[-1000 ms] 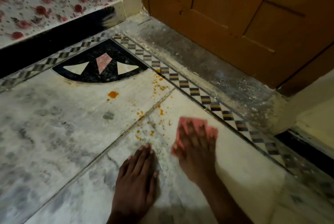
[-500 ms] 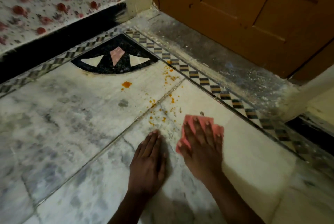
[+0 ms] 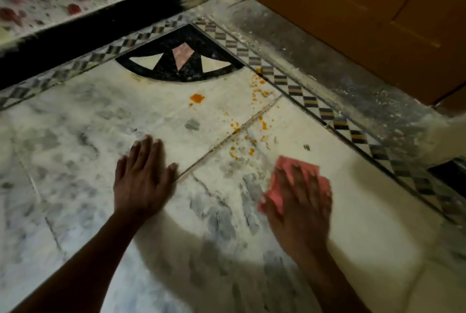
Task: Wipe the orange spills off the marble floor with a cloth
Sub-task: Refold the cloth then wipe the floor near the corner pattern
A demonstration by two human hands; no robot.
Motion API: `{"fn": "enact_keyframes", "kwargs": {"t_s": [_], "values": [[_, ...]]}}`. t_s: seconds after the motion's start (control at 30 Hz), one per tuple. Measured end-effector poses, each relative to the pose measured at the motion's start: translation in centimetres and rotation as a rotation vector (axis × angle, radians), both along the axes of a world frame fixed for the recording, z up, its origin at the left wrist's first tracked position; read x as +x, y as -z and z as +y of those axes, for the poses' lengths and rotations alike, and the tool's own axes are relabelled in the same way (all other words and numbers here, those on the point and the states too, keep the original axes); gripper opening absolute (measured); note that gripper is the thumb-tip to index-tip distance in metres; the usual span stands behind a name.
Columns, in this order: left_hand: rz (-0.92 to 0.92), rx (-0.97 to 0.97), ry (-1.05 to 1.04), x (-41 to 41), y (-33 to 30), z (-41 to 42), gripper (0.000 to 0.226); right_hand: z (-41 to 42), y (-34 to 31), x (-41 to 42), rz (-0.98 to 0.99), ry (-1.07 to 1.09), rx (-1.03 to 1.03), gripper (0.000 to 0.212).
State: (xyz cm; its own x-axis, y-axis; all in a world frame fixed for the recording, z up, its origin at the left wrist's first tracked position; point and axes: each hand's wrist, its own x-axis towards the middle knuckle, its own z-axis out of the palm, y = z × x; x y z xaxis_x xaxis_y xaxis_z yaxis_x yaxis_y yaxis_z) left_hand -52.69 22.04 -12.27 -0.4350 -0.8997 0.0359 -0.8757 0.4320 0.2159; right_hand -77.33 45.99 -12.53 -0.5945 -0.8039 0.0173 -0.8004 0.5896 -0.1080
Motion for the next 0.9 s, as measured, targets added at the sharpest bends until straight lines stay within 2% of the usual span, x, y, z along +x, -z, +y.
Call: {"fn": "enact_keyframes", "kwargs": {"t_s": [0.1,0.17,0.2,0.3,0.4,0.43,0.5,0.57,0.6,0.63,0.7,0.8,0.83,0.9], "values": [[0.038,-0.010,-0.010,0.0,0.6,-0.4,0.076,-1.8,0.9,-3.4,-0.001,0.275,0.001,0.088],[0.032,-0.015,-0.005,0.1,0.6,-0.5,0.075,-7.5,1.0,-5.2,-0.084,0.480,-0.028,0.089],[0.038,-0.017,-0.013,0.1,0.5,-0.3,0.074,-10.3,0.8,-5.2,-0.131,0.501,-0.011,0.090],[0.051,-0.018,-0.021,-0.2,-0.1,-0.1,0.075,-13.0,0.5,-1.2,-0.089,0.273,-0.030,0.087],[0.046,-0.004,-0.035,-0.2,-0.5,-0.2,0.075,-7.4,-0.2,3.3,0.007,0.013,-0.094,0.082],[0.038,-0.009,-0.029,-0.2,-0.5,-0.1,0.074,-5.8,-0.1,2.6,0.020,0.028,-0.095,0.082],[0.037,-0.024,-0.028,-0.1,-0.1,-0.4,0.073,-6.0,0.2,-1.0,0.007,0.230,-0.068,0.083],[0.033,-0.028,-0.029,0.0,0.3,-0.7,0.072,-10.5,0.8,-4.3,-0.061,0.505,-0.053,0.084],[0.032,-0.028,-0.031,0.0,0.4,-0.7,0.072,-13.5,0.8,-5.0,-0.096,0.555,-0.048,0.085],[0.034,-0.031,-0.031,0.0,0.5,-0.8,0.072,-16.0,0.7,-4.6,-0.089,0.533,-0.041,0.085],[0.033,-0.030,-0.031,0.1,0.4,-0.8,0.072,-18.0,0.5,-1.6,-0.057,0.320,-0.019,0.085],[0.049,-0.024,-0.033,0.0,0.1,-0.7,0.072,-12.5,-0.2,3.7,-0.037,-0.018,-0.042,0.080],[0.055,-0.020,-0.038,0.0,0.0,-0.8,0.072,-10.5,-0.4,3.9,-0.039,-0.025,-0.076,0.078],[0.057,-0.026,-0.046,0.0,0.1,-0.8,0.072,-9.8,-0.3,0.9,-0.042,0.130,-0.052,0.079]]}}
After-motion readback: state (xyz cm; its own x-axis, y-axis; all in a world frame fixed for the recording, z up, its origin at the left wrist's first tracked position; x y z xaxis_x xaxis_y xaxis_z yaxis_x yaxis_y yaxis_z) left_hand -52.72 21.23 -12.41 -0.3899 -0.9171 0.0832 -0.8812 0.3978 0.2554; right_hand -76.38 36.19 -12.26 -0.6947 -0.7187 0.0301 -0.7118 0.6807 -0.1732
